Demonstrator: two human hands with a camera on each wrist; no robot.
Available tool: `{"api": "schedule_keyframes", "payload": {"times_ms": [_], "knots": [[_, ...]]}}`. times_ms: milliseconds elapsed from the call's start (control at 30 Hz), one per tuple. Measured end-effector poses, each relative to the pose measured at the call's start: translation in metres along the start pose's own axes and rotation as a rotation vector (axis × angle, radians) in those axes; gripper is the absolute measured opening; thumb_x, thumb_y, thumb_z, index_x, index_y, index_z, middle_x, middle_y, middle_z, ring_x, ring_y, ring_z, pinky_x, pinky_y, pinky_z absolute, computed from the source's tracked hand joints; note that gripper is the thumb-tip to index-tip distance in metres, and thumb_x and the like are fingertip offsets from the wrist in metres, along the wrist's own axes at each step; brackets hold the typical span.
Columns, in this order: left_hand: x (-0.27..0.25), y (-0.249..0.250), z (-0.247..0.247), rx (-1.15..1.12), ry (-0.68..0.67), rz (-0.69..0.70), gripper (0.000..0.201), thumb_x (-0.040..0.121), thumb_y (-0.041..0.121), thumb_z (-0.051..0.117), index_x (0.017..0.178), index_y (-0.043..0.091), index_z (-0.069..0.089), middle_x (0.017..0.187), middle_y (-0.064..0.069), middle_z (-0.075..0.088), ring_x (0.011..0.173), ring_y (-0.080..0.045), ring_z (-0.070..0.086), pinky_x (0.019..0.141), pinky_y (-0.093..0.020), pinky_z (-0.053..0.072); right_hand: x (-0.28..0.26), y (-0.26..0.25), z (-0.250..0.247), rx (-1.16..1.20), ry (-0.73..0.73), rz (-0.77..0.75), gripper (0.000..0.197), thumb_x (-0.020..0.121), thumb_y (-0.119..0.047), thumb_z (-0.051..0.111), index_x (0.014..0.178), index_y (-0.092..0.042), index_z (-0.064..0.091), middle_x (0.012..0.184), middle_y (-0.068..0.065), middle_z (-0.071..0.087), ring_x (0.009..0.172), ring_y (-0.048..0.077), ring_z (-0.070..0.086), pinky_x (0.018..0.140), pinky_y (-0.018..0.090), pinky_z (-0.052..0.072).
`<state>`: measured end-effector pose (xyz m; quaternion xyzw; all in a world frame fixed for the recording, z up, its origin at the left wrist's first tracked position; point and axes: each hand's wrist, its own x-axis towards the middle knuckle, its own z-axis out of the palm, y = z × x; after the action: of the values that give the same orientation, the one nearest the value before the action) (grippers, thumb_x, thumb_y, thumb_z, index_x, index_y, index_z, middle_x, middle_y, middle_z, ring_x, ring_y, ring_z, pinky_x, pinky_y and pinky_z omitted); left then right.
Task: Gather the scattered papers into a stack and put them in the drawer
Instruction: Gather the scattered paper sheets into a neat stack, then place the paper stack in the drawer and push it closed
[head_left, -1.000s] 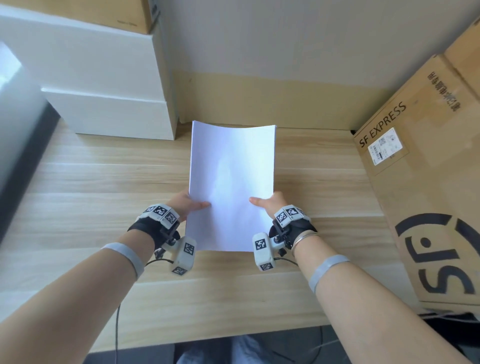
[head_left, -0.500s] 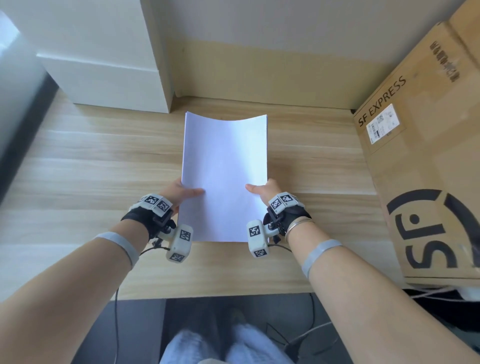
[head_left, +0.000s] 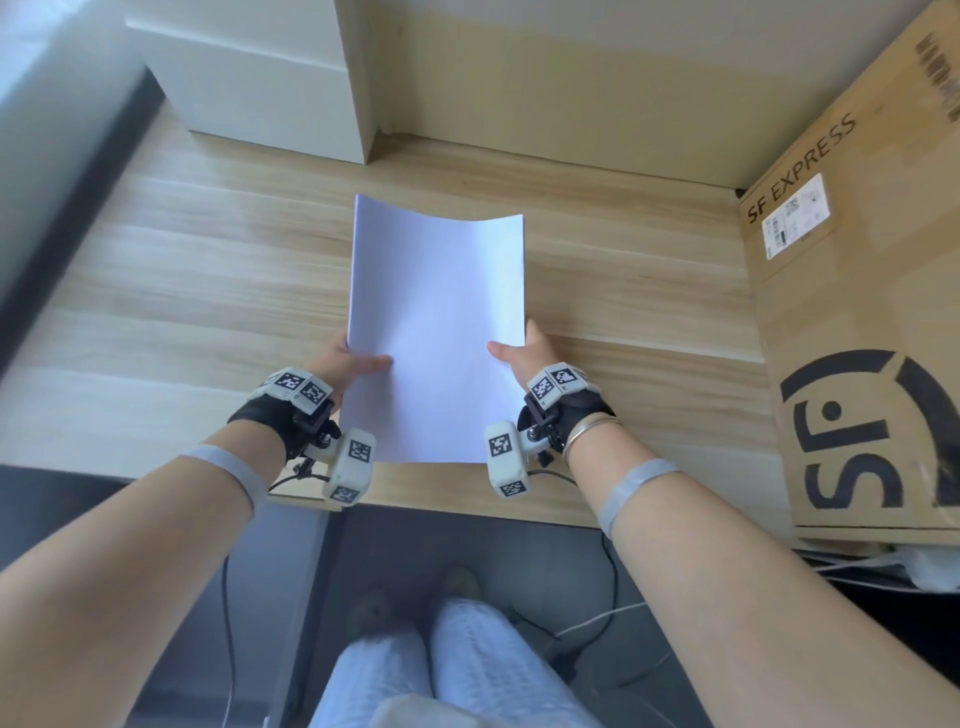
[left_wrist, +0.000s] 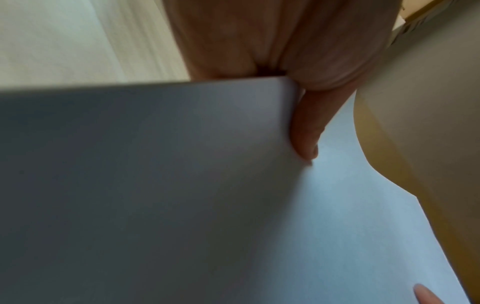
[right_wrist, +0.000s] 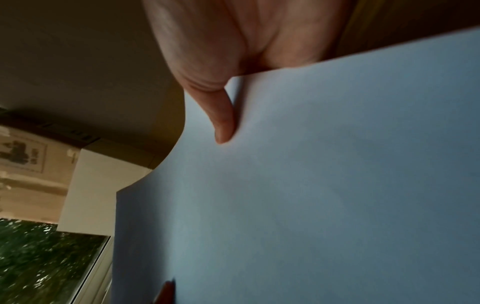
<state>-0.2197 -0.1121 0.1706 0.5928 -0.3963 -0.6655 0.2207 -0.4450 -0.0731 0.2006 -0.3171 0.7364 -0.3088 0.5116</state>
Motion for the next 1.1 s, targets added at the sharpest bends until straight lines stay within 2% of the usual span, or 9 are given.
{"api": "schedule_keyframes", "payload": {"times_ms": [133,233,300,333,400,633,733,900,1100], "knots": [[-0.011,-0.014,-0.019,-0.005,0.03,-0.003,0.032,0.084,-0.004,0.06,0.105,0.02,0.056,0.073,0.006,0.073,0.068,-0.017,0.068,0.07,-0.037,0.058,-0.004,0.008,0.019,0.028,0.024,-0.055,0.032,0.094,-0.004,0.047,0.124,0.008,0.048,0.128,0.023,0.056,0.113,0.03,0.056,0.088,0.027,0.039],[-0.029,-0.024,-0.038,-0.021,0.046,-0.026,0.033,0.084,0.0,0.061,0.112,0.016,0.056,0.087,-0.002,0.071,0.077,-0.023,0.066,0.081,-0.043,0.054,-0.008,0.016,0.041,0.062,0.047,-0.103,0.02,0.091,0.002,0.047,0.108,0.012,0.053,0.103,0.021,0.061,0.088,0.022,0.05,0.076,0.029,0.04],[-0.041,-0.034,-0.056,-0.021,0.048,-0.053,0.041,0.084,0.002,0.062,0.122,0.012,0.053,0.104,-0.012,0.065,0.094,-0.032,0.063,0.091,-0.05,0.05,-0.012,0.019,0.06,0.121,0.048,-0.125,0.013,0.088,0.009,0.046,0.088,-0.002,0.054,0.089,0.014,0.056,0.077,0.02,0.05,0.072,0.03,0.041],[-0.049,-0.039,-0.065,-0.014,0.045,-0.06,0.041,0.083,0.003,0.063,0.123,0.012,0.053,0.107,-0.013,0.064,0.1,-0.035,0.061,0.095,-0.053,0.048,-0.014,0.021,0.07,0.142,0.052,-0.128,0.023,0.088,0.011,0.046,0.078,-0.01,0.05,0.081,0.011,0.055,0.069,0.019,0.049,0.068,0.03,0.04],[-0.065,-0.051,-0.086,-0.017,0.044,-0.054,0.038,0.083,0.002,0.062,0.119,0.015,0.054,0.101,-0.01,0.065,0.1,-0.034,0.06,0.095,-0.054,0.046,-0.024,0.025,0.092,0.132,0.051,-0.141,0.034,0.086,0.011,0.047,0.068,-0.018,0.044,0.069,0.005,0.049,0.06,0.016,0.042,0.061,0.029,0.035],[-0.127,-0.101,-0.162,-0.082,0.057,-0.014,0.041,0.086,-0.008,0.053,0.117,0.02,0.052,0.093,0.0,0.07,0.07,-0.013,0.071,0.063,-0.032,0.059,-0.071,0.038,0.172,0.077,-0.096,-0.108,0.032,0.08,0.008,0.046,0.061,-0.017,0.043,0.063,0.005,0.046,0.06,0.017,0.04,0.06,0.029,0.034],[-0.154,-0.127,-0.196,-0.124,0.082,-0.029,0.045,0.086,-0.009,0.053,0.119,0.022,0.053,0.096,0.0,0.072,0.073,-0.014,0.072,0.067,-0.034,0.06,-0.09,0.046,0.208,0.032,-0.157,-0.108,0.029,0.081,0.003,0.046,0.059,-0.017,0.045,0.061,0.005,0.046,0.061,0.018,0.041,0.062,0.03,0.036],[-0.198,-0.17,-0.238,-0.146,0.159,-0.071,0.046,0.087,-0.012,0.049,0.104,0.029,0.056,0.076,0.012,0.076,0.063,-0.007,0.072,0.056,-0.026,0.059,-0.119,0.07,0.265,-0.046,-0.23,-0.183,0.025,0.087,-0.014,0.051,0.063,-0.014,0.044,0.068,0.012,0.042,0.066,0.018,0.036,0.065,0.029,0.031],[-0.226,-0.224,-0.269,-0.149,0.198,-0.188,0.05,0.087,-0.01,0.05,0.12,0.027,0.049,0.103,0.0,0.064,0.066,-0.009,0.072,0.067,-0.036,0.057,-0.13,0.121,0.314,-0.164,-0.352,-0.069,0.034,0.069,-0.039,0.052,0.065,-0.006,0.046,0.067,0.01,0.045,0.065,0.018,0.041,0.066,0.035,0.044]]}}
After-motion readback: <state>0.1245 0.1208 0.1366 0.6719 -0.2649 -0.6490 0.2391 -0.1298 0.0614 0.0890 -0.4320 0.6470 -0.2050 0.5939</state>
